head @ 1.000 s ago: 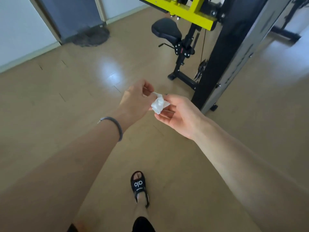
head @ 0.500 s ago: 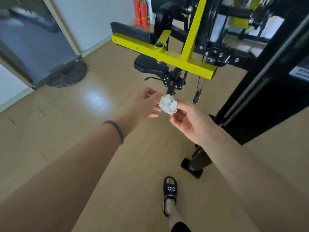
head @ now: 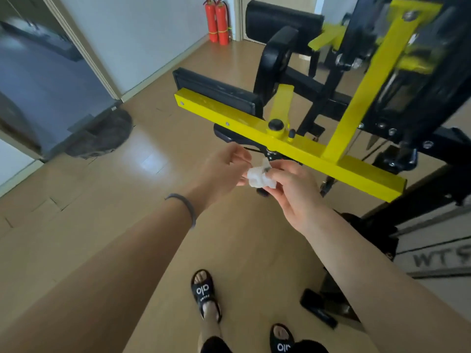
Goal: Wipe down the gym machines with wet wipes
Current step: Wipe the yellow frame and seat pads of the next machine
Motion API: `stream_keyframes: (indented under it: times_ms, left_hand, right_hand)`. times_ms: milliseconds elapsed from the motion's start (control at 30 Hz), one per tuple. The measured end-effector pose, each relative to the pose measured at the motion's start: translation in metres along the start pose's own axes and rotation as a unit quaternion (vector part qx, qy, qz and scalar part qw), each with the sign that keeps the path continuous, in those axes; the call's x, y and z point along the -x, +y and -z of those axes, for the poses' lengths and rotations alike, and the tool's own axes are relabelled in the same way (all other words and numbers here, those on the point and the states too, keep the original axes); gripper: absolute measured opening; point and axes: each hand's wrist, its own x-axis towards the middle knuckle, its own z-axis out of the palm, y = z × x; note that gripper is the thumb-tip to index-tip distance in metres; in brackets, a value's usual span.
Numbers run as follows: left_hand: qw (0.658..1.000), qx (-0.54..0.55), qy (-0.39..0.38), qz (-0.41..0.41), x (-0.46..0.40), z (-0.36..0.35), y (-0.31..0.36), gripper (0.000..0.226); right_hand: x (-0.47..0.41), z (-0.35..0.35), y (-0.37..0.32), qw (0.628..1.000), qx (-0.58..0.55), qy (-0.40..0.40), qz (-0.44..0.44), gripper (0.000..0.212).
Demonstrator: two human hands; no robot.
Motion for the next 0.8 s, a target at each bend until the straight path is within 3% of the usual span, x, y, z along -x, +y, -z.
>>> stream_keyframes:
  times_ms: [167,300,400,500,633,800]
  left_hand:
    - [0.995,-0.093,-0.019,-0.041,-0.093,0.06,-0.016,0.019]
    - [0.983,-0.165,-0.024,-0.082,-0.155,0.097,-0.03,0.024]
    - [0.966,-0.228,-0.062,-0.11,-0.196,0.109,-0.036,0.025]
    - [0.939,-0.287,-0.105,-0.158,-0.241,0.113,-0.033,0.029]
    - [0.894,-0.369,-0.086,-0.239,-0.296,0.107,-0.021,0.033]
    - [0.839,-0.399,-0.051,-0.366,-0.35,0.108,-0.018,0.01]
  right_hand:
    - [-0.077,-0.048,0.001,0.97,0.14,0.168,0.109,0.013]
    - [-0.125,-0.079,0.007,0.871,0.334,0.281,0.227,0.018]
    - [-0.152,-0.092,0.009,0.799,0.415,0.325,0.29,0.021]
    - [-0.175,-0.092,0.008,0.758,0.466,0.337,0.307,0.025]
    - [-0.204,-0.093,0.012,0.717,0.513,0.366,0.298,0.023]
    - [-0.227,-0.103,0.014,0.688,0.541,0.408,0.259,0.021]
